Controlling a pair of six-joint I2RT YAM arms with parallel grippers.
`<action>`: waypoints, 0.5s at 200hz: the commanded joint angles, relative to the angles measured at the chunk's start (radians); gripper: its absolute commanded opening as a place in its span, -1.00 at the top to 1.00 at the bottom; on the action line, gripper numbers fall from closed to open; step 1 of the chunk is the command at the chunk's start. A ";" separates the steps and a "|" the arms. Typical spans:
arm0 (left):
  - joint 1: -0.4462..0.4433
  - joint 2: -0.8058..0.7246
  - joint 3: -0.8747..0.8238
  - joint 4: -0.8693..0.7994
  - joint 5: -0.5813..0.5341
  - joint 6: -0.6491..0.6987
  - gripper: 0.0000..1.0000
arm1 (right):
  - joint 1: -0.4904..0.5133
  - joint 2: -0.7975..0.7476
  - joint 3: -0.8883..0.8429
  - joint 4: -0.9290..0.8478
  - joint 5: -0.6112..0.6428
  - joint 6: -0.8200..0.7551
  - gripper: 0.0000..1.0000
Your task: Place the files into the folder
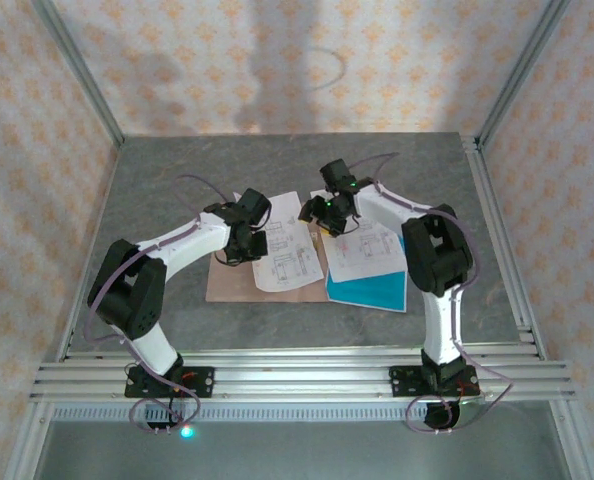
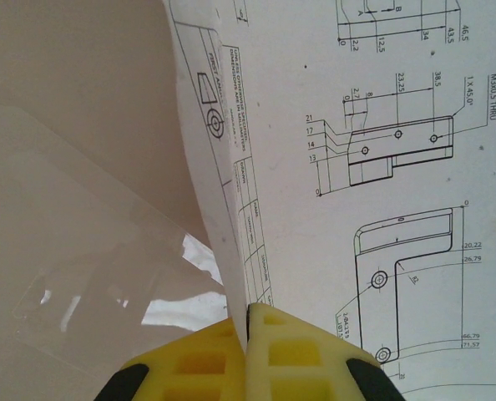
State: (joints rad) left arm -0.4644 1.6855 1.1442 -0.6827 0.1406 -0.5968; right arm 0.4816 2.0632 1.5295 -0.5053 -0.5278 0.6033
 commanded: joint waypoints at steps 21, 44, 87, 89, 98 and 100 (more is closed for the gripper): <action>0.000 0.015 0.002 0.012 -0.036 0.030 1.00 | 0.002 0.082 0.133 -0.033 -0.005 -0.058 -0.18; 0.000 0.021 0.010 0.012 -0.035 0.032 1.00 | 0.007 0.126 0.189 -0.063 -0.014 -0.069 -0.16; 0.000 0.028 0.029 0.004 -0.035 0.033 1.00 | 0.012 0.172 0.231 -0.086 -0.006 -0.079 -0.16; 0.000 0.029 0.029 0.004 -0.036 0.033 1.00 | 0.012 0.174 0.231 -0.087 -0.006 -0.079 -0.16; 0.000 0.030 0.032 0.003 -0.036 0.034 1.00 | 0.012 0.177 0.233 -0.087 -0.005 -0.081 -0.16; 0.000 0.030 0.032 0.003 -0.035 0.034 1.00 | 0.014 0.179 0.233 -0.087 -0.005 -0.082 -0.16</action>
State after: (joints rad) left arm -0.4644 1.6955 1.1454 -0.6769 0.1402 -0.5903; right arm 0.4866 2.2204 1.7321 -0.5480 -0.5426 0.5449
